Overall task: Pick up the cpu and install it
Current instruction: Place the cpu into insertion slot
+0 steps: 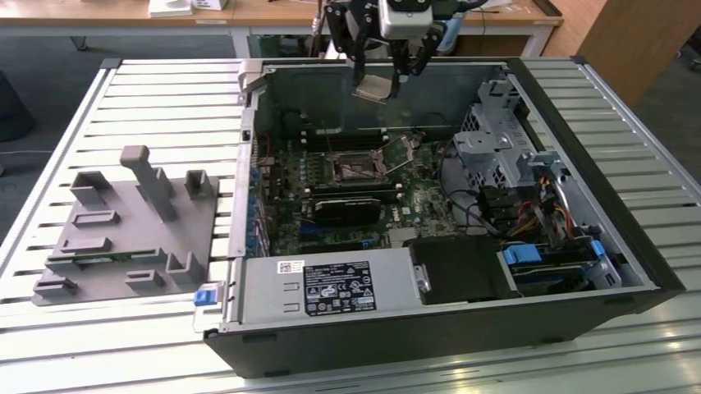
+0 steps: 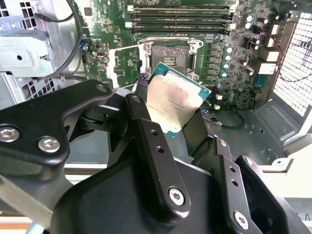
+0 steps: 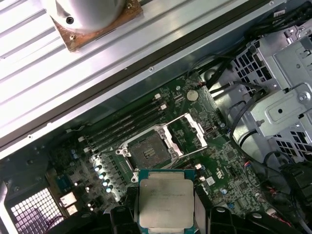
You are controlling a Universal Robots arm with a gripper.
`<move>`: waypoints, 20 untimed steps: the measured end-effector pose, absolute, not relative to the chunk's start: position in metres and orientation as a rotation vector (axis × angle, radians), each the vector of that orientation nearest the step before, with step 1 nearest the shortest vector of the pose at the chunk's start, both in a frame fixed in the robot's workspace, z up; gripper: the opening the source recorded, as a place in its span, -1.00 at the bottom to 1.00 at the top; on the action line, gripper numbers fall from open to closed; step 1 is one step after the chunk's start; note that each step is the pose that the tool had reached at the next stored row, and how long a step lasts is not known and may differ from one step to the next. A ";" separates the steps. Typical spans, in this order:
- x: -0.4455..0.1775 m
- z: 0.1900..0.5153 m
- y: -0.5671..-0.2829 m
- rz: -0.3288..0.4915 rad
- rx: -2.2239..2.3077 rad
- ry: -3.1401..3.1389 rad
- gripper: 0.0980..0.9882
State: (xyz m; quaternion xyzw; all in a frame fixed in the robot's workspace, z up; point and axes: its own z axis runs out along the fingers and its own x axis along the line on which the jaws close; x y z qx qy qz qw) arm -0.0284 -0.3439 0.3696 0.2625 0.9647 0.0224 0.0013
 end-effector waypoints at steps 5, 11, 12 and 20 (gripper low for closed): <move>-0.028 0.369 -0.344 0.070 0.845 3.022 0.00; -0.028 0.369 -0.344 0.070 0.866 3.016 0.00; -0.028 0.369 -0.344 0.070 0.869 3.015 0.00; -0.028 0.369 -0.344 0.070 0.899 3.006 0.00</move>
